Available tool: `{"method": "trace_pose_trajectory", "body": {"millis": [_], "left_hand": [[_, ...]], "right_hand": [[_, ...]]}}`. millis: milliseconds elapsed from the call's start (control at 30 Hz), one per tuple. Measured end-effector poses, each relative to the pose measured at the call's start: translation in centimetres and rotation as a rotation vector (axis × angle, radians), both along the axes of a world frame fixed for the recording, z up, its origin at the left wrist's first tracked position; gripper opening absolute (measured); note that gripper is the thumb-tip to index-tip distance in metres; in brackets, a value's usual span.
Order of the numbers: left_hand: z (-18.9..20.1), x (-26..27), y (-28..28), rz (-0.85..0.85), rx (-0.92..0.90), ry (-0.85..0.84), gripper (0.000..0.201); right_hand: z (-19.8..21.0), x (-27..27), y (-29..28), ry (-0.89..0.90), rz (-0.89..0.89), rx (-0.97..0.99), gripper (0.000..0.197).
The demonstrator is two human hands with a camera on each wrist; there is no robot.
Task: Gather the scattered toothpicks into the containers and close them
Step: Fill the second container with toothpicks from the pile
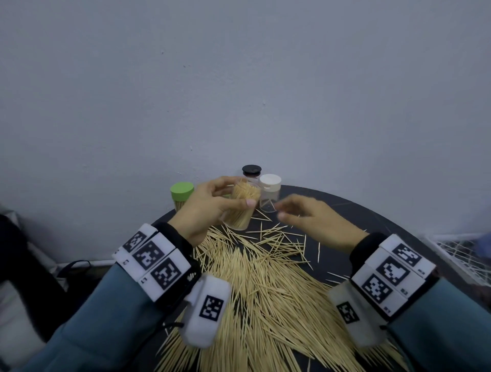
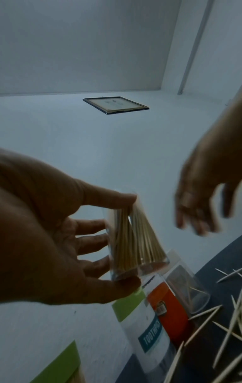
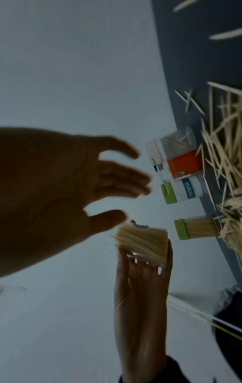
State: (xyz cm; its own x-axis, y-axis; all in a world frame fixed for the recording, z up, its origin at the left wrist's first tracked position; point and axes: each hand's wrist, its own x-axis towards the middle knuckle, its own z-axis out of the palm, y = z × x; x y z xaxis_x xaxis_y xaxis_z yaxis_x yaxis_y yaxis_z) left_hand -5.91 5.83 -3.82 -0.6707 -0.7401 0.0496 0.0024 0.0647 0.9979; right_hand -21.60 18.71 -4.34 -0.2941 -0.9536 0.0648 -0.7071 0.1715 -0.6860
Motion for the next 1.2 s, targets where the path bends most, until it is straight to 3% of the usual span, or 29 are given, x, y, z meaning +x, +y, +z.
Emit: {"method": "trace_pose_trajectory", "body": {"millis": [133, 267, 500, 833, 967, 1067, 1200], "left_hand": [[0.3, 0.1, -0.1, -0.021, -0.006, 0.013, 0.052], [0.3, 0.0, 0.3, -0.086, -0.008, 0.017, 0.037], [0.0, -0.3, 0.9, -0.102, -0.014, -0.023, 0.036], [-0.3, -0.4, 1.3, -0.101, -0.018, -0.043, 0.038], [-0.3, -0.5, 1.4, -0.095, -0.019, -0.044, 0.037], [-0.5, -0.6, 1.3, -0.068, -0.017, -0.055, 0.041], [-0.6, -0.6, 1.4, -0.058, -0.019, -0.059, 0.050]], "right_hand": [[0.2, 0.7, 0.9, 0.337, 0.055, 0.601, 0.055], [-0.4, 1.9, 1.3, 0.377, 0.080, 0.858, 0.076], [-1.4, 2.8, 0.9, 0.422, 0.029, 0.778, 0.057], [-1.4, 2.5, 0.6, 0.393, 0.008, 0.688, 0.051], [-1.4, 2.2, 0.5, 0.397, 0.021, 0.687, 0.036], [-1.5, 2.0, 0.5, 0.386, 0.046, 0.717, 0.014], [-1.9, 1.2, 0.4, 0.264, 0.025, 0.718, 0.007]]}}
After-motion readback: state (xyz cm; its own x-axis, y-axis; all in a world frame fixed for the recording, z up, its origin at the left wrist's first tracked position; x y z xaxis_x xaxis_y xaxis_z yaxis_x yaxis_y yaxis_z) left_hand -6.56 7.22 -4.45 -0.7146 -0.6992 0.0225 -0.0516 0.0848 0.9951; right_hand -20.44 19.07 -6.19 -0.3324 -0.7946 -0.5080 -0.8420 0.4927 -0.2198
